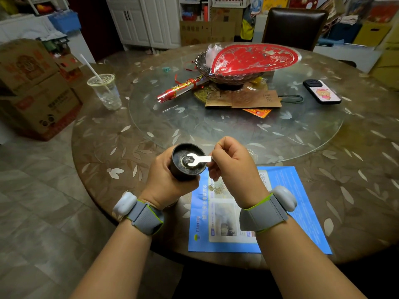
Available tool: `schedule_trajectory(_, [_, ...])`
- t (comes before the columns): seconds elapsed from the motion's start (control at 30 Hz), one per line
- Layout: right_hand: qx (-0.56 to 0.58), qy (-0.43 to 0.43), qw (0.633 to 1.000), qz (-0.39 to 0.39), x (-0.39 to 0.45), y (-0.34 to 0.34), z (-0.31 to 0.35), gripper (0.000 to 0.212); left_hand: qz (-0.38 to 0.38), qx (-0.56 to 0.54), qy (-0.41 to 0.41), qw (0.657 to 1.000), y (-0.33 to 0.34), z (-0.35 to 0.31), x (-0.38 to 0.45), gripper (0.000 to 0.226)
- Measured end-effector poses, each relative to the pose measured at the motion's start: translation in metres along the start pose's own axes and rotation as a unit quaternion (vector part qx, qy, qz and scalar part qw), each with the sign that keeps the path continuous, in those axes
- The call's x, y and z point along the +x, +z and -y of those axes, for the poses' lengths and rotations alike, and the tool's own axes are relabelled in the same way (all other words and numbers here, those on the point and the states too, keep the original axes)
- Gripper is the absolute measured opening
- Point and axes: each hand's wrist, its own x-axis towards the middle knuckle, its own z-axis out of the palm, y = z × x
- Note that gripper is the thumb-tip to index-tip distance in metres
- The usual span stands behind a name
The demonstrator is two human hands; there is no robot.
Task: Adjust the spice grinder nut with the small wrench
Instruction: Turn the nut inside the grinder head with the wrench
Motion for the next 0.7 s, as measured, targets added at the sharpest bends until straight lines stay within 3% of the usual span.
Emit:
schedule_trajectory(0.17, [0.021, 0.003, 1.0, 0.002, -0.004, -0.002, 0.003, 0.007, -0.002, -0.009, -0.014, 1.0, 0.001, -0.001, 0.0, 0.043])
schedule_trajectory(0.37, [0.129, 0.021, 0.991, 0.016, -0.003, -0.009, 0.005, 0.01, -0.011, -0.026, -0.029, 0.999, 0.001, 0.0, 0.001, 0.043])
schedule_trajectory(0.53, [0.208, 0.047, 0.974, -0.076, 0.007, -0.034, 0.003, 0.017, -0.025, -0.041, -0.048, 0.998, 0.001, 0.003, 0.003, 0.041])
schedule_trajectory(0.7, [0.156, 0.068, 0.975, -0.144, 0.005, -0.075, -0.014, 0.018, -0.025, -0.033, -0.05, 0.998, 0.004, -0.002, 0.003, 0.042])
